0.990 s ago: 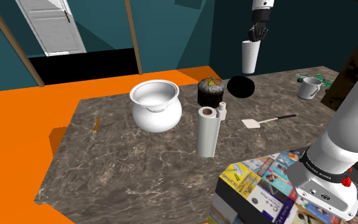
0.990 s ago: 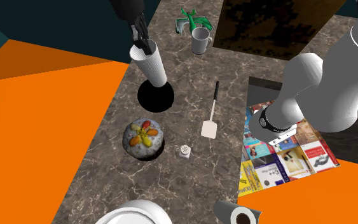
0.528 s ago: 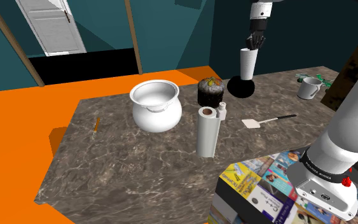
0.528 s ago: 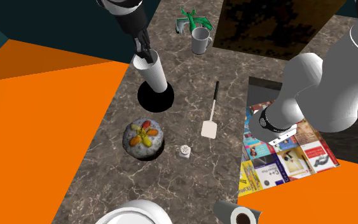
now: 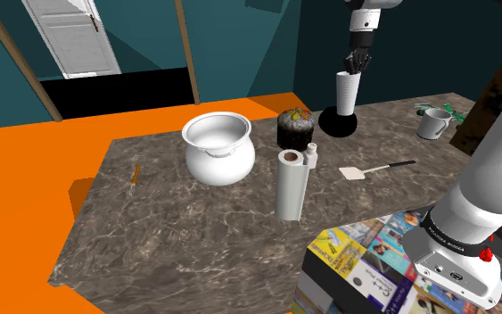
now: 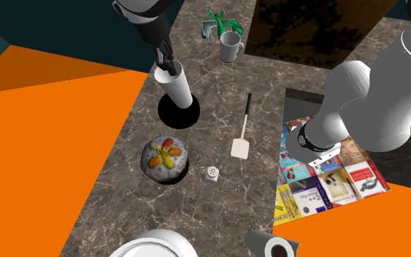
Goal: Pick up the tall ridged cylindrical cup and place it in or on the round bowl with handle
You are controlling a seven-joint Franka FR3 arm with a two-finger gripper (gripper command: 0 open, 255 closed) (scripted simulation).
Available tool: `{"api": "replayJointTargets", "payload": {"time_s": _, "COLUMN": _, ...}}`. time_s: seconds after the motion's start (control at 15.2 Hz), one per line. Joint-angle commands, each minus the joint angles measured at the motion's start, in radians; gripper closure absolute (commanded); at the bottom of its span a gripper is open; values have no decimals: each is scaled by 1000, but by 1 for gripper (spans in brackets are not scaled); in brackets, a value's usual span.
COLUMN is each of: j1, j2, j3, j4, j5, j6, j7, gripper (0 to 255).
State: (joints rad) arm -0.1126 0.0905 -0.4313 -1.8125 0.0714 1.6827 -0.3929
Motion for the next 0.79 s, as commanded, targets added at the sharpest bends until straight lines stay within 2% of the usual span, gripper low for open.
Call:
{"api": "replayJointTargets", "payload": {"time_s": 0.0, "j1": 0, "j2": 0, "j3": 0, "j4": 0, "j5": 0, "j6": 0, "j7": 0, "gripper": 255}}
{"api": "replayJointTargets", "payload": {"time_s": 0.07, "j1": 0, "j2": 0, "j3": 0, "j4": 0, "j5": 0, "j6": 0, "j7": 0, "gripper": 255}}
{"api": "replayJointTargets", "payload": {"time_s": 0.13, "j1": 0, "j2": 0, "j3": 0, "j4": 0, "j5": 0, "j6": 0, "j7": 0, "gripper": 0}}
{"api": "replayJointTargets", "payload": {"time_s": 0.46, "j1": 0, "j2": 0, "j3": 0, "j4": 0, "j5": 0, "j6": 0, "j7": 0, "gripper": 0}}
{"api": "replayJointTargets", "payload": {"time_s": 0.73, "j1": -10, "j2": 29, "j3": -5, "j4": 158, "j5": 9, "j6": -133, "j7": -6, "gripper": 0}}
